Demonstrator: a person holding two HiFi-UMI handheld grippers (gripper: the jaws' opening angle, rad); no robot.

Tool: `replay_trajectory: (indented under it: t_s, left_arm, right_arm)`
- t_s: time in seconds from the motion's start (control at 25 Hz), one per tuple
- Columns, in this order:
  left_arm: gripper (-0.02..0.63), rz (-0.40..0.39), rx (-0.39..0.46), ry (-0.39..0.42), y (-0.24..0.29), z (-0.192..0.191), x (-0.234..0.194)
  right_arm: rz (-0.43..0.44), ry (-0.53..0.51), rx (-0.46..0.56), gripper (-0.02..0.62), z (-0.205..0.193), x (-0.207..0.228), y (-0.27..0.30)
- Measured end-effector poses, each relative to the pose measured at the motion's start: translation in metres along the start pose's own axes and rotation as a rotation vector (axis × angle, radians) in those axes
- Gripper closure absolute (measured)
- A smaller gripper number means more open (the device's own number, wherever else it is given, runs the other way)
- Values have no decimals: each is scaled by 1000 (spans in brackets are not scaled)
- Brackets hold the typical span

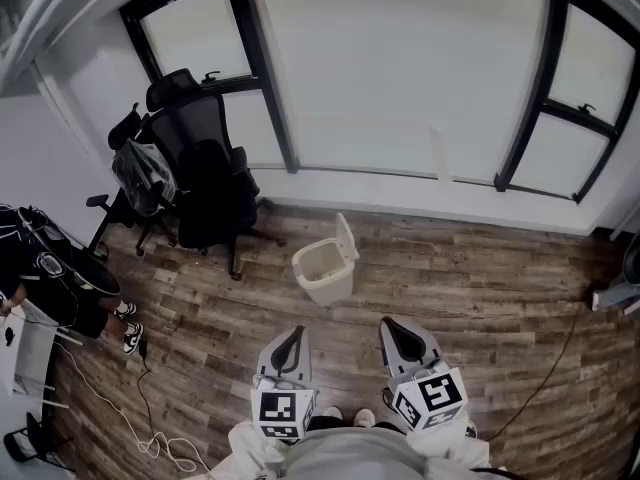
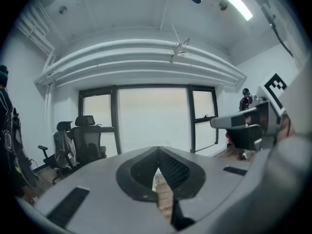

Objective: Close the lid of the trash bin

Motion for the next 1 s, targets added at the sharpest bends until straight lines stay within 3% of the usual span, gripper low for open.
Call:
replay_trajectory:
  t_s: [0.6, 1.0]
  left_arm:
    - [598, 7, 36, 6, 24, 7, 15]
    - [598, -4, 43, 3, 100, 14, -38]
  right_arm:
    - [11, -3, 15, 571, 0, 21, 3]
    - [8, -28, -30, 571, 13, 40, 93]
Point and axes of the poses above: the fingertips, and each gripper's own axes: y forward along the fingers, x to its right, z out of its top, the point moved 3 cm from there along -y, backward along the fingers, and after that the axes turned 8 degrees about -x, right-handed, at the moved point
